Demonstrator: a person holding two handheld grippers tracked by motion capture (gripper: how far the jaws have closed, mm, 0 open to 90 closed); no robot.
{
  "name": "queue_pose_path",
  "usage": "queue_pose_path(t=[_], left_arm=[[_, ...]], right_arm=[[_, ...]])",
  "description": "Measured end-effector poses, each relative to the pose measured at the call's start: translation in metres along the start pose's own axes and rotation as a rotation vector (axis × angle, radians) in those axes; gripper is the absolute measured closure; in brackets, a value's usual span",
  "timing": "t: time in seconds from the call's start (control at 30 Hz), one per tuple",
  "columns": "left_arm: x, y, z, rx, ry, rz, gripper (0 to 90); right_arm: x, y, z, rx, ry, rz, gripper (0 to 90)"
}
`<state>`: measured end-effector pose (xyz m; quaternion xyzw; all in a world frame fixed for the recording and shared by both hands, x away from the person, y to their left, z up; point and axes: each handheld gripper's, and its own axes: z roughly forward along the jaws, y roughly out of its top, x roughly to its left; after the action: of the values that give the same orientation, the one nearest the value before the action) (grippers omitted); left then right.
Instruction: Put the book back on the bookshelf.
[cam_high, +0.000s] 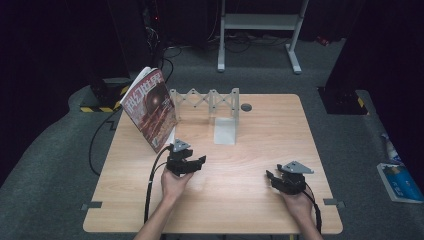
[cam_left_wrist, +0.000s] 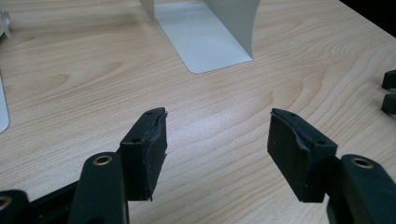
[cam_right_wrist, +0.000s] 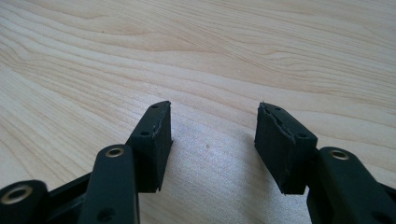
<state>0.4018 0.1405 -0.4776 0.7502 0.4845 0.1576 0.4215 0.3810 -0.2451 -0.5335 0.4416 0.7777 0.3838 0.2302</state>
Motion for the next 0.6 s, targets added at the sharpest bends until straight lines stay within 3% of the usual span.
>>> queue_pose_path(t=[0.6], left_arm=[[0.006, -0.011, 0.012, 0.024, 0.061, -0.002, 37.9]], right_arm=[[0.0, 0.0, 0.0, 0.0, 0.0, 0.001, 45.9]])
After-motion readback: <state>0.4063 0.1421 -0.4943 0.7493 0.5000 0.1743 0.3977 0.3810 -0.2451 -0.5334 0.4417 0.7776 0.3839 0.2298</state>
